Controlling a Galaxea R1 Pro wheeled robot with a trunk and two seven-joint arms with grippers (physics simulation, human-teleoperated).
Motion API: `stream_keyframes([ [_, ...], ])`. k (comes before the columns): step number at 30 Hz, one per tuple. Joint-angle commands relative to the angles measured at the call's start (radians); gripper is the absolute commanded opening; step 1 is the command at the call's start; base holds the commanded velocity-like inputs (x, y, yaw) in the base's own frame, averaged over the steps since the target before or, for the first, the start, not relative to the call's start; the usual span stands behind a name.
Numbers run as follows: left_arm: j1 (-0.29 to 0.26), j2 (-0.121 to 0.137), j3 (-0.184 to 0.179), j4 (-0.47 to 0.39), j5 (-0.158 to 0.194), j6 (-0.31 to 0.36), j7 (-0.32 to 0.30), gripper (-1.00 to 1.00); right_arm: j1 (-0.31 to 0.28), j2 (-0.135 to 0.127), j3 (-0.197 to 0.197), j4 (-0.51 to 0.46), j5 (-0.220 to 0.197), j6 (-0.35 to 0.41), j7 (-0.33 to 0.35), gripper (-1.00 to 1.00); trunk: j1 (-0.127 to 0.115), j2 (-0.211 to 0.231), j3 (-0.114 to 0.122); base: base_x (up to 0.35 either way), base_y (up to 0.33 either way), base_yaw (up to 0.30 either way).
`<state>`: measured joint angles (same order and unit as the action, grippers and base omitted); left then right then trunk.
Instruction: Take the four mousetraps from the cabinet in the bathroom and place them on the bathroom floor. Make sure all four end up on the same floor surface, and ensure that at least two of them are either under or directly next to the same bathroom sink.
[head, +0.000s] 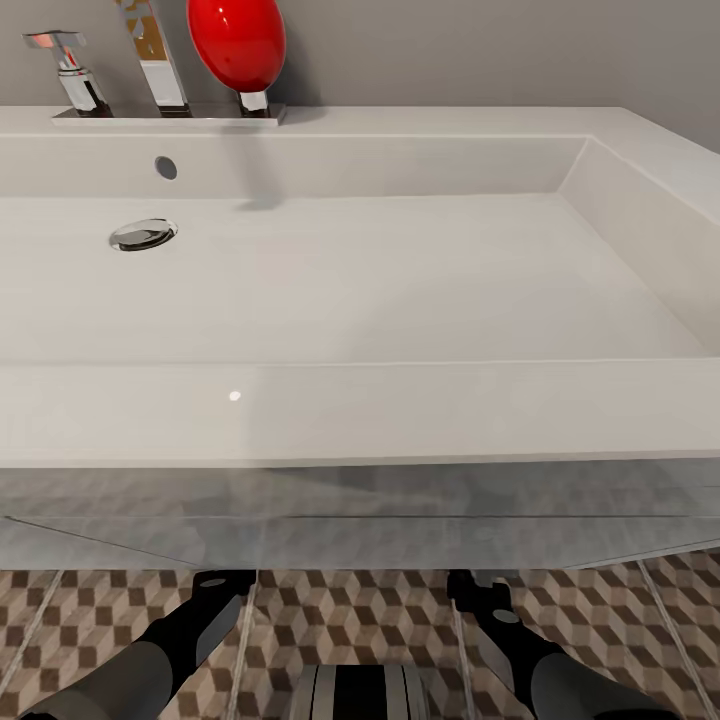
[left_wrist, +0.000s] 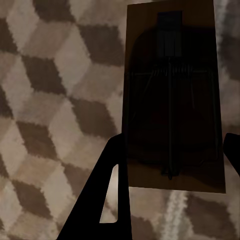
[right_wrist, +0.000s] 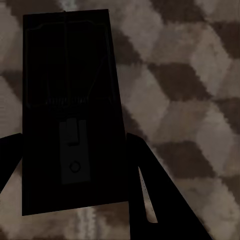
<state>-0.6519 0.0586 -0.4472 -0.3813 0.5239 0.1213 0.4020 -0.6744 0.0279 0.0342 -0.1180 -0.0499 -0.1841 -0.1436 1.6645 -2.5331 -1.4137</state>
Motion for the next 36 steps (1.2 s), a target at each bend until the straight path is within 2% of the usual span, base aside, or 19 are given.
stream_keyframes([
  [1, 0.000, 0.001, -0.008, -0.003, 0.005, 0.006, 0.008, -1.00, -0.001, -0.002, 0.004, 0.001, -0.010, -0.004, 0.002, -1.00, 0.000, 0.000, -0.001, 0.000, 0.000, 0.000],
  [9, 0.000, 0.000, -0.012, -0.004, 0.002, 0.002, 0.008, -1.00, -0.001, -0.015, 0.004, 0.001, -0.037, -0.002, 0.025, -1.00, 0.000, 0.000, -0.001, 0.000, 0.000, 0.000],
  [36, 0.000, -0.016, -0.012, -0.023, 0.002, -0.001, 0.011, -1.00, -0.001, -0.013, 0.004, -0.001, -0.037, -0.007, 0.027, -1.00, 0.000, 0.000, -0.001, 0.000, 0.000, 0.000],
])
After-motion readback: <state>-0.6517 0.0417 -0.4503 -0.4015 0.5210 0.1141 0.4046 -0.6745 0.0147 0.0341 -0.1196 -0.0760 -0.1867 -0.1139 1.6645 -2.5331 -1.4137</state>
